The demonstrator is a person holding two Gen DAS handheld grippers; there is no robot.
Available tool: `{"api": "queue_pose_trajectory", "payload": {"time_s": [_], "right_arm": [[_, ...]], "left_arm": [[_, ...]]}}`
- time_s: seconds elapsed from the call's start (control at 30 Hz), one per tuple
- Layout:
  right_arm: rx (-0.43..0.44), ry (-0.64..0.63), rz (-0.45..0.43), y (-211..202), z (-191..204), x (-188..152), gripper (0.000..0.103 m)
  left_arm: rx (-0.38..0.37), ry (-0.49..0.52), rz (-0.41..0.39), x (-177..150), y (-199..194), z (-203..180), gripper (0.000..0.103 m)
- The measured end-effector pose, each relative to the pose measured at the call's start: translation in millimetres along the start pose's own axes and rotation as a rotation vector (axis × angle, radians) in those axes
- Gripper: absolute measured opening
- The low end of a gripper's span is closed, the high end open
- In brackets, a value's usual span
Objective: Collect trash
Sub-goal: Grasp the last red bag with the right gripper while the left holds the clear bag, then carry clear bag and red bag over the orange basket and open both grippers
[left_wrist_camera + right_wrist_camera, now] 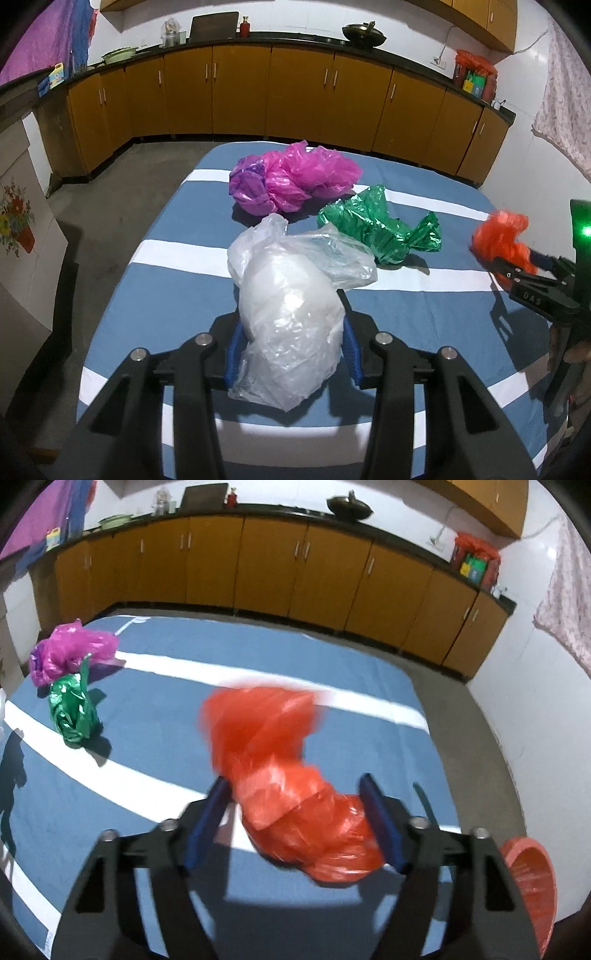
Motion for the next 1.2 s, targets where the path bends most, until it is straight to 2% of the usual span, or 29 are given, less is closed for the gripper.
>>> {"api": "queue_pose_trajectory", "payload": {"time_s": [0.17,0.3,0.43,0.8,1.2], "right_arm": [[0.034,0.100,0.010,-17,-9,-11,0.048],[0.056,0.177,-0.005,-45,-16,-21,0.047],[0.040,0.224,-0.033,-72,-34,-32,0.047],[-0.084,0.326,-0.099,-149,-84,-70,0.047],[-0.228,0.412,-0.144,-201,-128,-95,0.047]], "left_arm": [[-0.014,0.000,-0.006,0,-7,-10,0.043],[-0.028,0.008,-0.012,-1,-14,-19,0.043],[-0.054,0.022,-0.023,-1,-24,-33,0.043],[-0.140,0.090,-0.062,-1,-54,-81,0.043],[-0.261,0.165,-0.081,-12,-84,-148,0.043]]}}
Point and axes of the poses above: each gripper's, at about its wrist camera, not at the fingertips, and y roughly the way its jaws point, z to its left, x to its top, the point moved 4 cm from there along y, roughly the way its jaws point, and after that the axes turned 12 degrees about -z, right-handed, at the moved point
